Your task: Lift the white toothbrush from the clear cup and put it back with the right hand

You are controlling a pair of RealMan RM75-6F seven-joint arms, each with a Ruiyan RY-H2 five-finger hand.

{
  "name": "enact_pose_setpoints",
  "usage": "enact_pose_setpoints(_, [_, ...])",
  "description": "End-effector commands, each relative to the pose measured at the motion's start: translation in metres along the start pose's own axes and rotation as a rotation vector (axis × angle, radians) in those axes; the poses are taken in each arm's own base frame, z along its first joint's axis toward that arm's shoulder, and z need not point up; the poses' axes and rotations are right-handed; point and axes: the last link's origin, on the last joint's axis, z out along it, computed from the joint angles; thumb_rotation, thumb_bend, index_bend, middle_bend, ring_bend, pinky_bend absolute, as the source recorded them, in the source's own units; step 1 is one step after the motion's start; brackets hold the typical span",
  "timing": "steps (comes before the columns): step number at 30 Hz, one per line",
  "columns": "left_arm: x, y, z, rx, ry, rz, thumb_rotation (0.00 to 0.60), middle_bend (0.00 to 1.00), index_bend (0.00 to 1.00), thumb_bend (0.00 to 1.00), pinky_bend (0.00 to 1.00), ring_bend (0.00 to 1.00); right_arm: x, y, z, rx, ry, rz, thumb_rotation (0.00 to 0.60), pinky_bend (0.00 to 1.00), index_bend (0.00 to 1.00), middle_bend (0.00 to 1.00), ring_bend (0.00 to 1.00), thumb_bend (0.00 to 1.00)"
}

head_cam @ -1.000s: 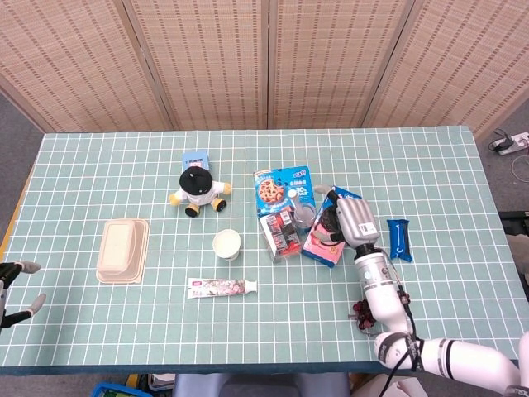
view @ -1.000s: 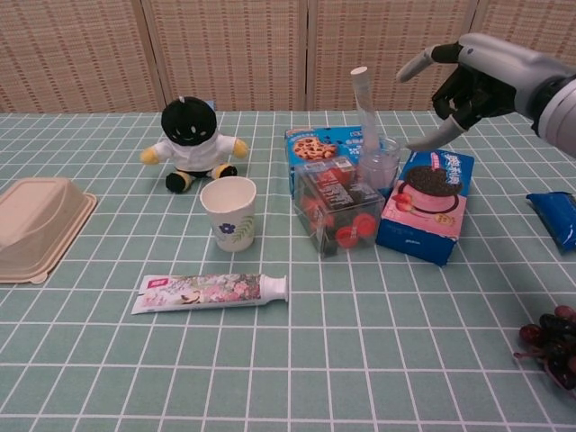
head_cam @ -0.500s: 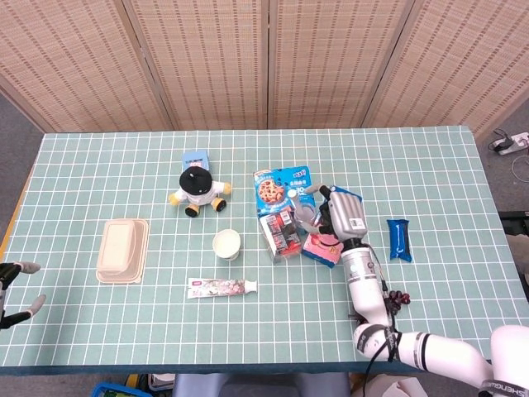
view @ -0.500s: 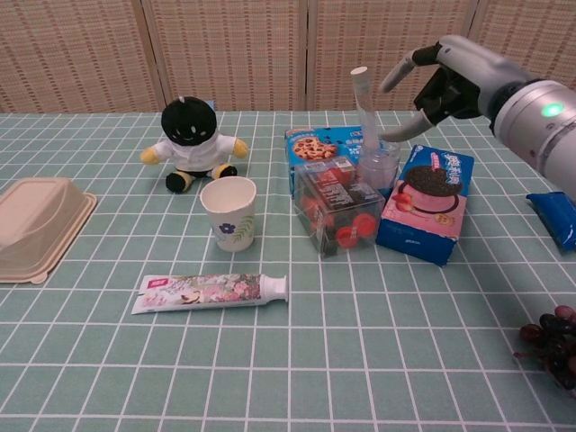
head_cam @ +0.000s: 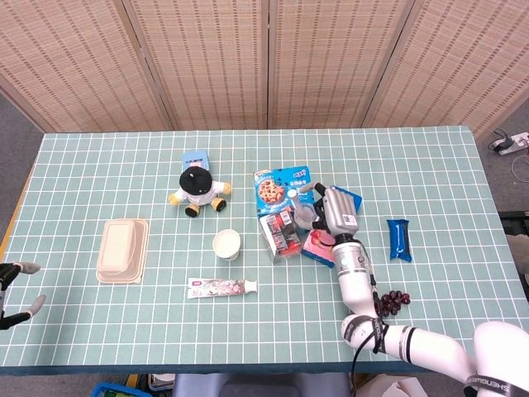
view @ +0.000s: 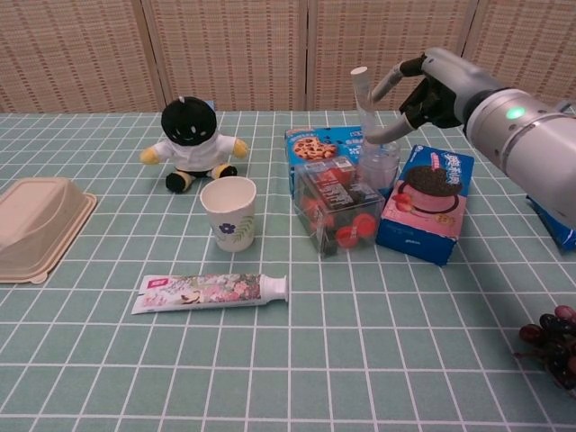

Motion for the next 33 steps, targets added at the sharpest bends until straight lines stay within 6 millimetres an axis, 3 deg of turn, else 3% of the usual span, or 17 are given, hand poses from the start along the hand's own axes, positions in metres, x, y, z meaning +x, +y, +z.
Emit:
enact_pose_setpoints(1, [0.0, 0.0, 0.0, -0.002, 0.001, -0.001, 0.6, 0.41, 0.46, 0.25, 0.43, 0.32, -0.003, -0.001, 0.0, 0.002, -0.003, 0.009, 0.6, 1.0, 0.38, 1.0, 1.0, 0.09])
enact_pose_setpoints(16, [0.001, 0.001, 0.0, -0.007, -0.001, -0.005, 0.6, 0.41, 0.46, 0.25, 0.43, 0.32, -0.018, -0.007, 0.008, 0.003, -0.008, 0.042, 0.6, 1.0, 0.48, 1.0, 1.0, 0.1])
enact_pose_setpoints(33, [0.002, 0.0, 0.0, -0.006, 0.0, -0.01, 0.6, 0.41, 0.46, 0.25, 0.43, 0.32, -0.019, -0.004, 0.013, -0.011, 0.0, 0.014, 0.6, 1.0, 0.63, 1.0, 1.0, 0.31])
